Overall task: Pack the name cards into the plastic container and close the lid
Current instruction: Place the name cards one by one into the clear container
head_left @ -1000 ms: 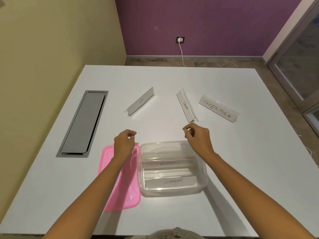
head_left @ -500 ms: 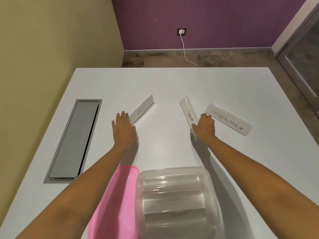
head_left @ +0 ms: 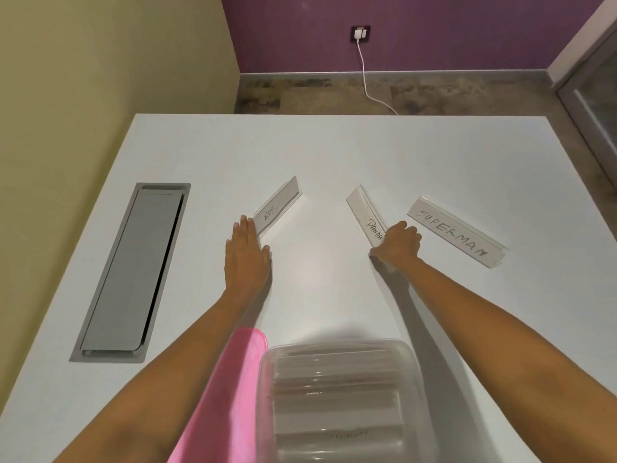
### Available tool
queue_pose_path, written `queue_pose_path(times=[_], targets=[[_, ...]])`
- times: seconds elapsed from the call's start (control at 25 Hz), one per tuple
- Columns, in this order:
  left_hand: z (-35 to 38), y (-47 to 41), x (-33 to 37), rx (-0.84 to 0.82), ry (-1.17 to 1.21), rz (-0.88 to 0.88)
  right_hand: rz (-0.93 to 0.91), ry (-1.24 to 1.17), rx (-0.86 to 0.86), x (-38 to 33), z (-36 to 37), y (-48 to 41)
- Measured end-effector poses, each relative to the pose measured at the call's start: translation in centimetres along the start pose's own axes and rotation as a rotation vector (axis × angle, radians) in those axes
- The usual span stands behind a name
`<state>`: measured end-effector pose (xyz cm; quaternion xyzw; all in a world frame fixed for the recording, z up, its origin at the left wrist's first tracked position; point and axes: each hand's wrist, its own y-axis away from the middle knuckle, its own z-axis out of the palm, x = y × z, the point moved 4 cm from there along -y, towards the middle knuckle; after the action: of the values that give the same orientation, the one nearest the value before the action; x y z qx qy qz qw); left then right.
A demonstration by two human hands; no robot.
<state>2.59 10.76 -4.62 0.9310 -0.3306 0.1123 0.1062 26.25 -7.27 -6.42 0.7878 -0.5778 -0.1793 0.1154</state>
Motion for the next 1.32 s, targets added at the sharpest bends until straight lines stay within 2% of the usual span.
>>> queue_pose_path(times=[0.16, 0.28, 0.36, 0.48, 0.72, 0.88, 0.96, 1.12, 1.32], targets=[[-0.1, 0.0, -0.1, -0.031, -0.008, 0.004, 0.047, -0.111, -0.179, 0.9, -0.5, 0.1], [-0.7, 0.4, 0.2, -0.055, 0.126, 0.041, 0.044, -0.253, -0.275, 1.9, -0.7, 1.3], [-1.6, 1.6, 0.5, -0.014, 0.245, 0.064, 0.05, -0.347, -0.308, 2.7, -0.9, 2.7], [-2.3, 5.1, 1.0, -0.02, 0.305, 0.107, 0.013, -0.458, -0.286, 3.7, -1.2, 5.1], [-2.6, 14.5, 0.2, -0.16, 0.722, -0.194, -0.182, -0.73, -0.213, 5.1, -2.9, 12.4], [-2.3, 19.2, -0.8, -0.184, 0.764, -0.277, -0.363, -0.688, -0.092, 5.6, -4.9, 18.0], [-2.1, 20.6, -1.0, -0.183, 0.828, -0.304, -0.494, -0.663, -0.094, 5.7, -5.6, 21.2], [-1.9, 22.3, -1.3, -0.204, 0.947, -0.321, -0.727, -0.41, -0.214, 6.8, -4.1, 26.6], [-1.8, 22.5, -1.5, -0.224, 1.042, -0.35, -0.775, -0.22, -0.359, 8.2, 0.3, 29.3]])
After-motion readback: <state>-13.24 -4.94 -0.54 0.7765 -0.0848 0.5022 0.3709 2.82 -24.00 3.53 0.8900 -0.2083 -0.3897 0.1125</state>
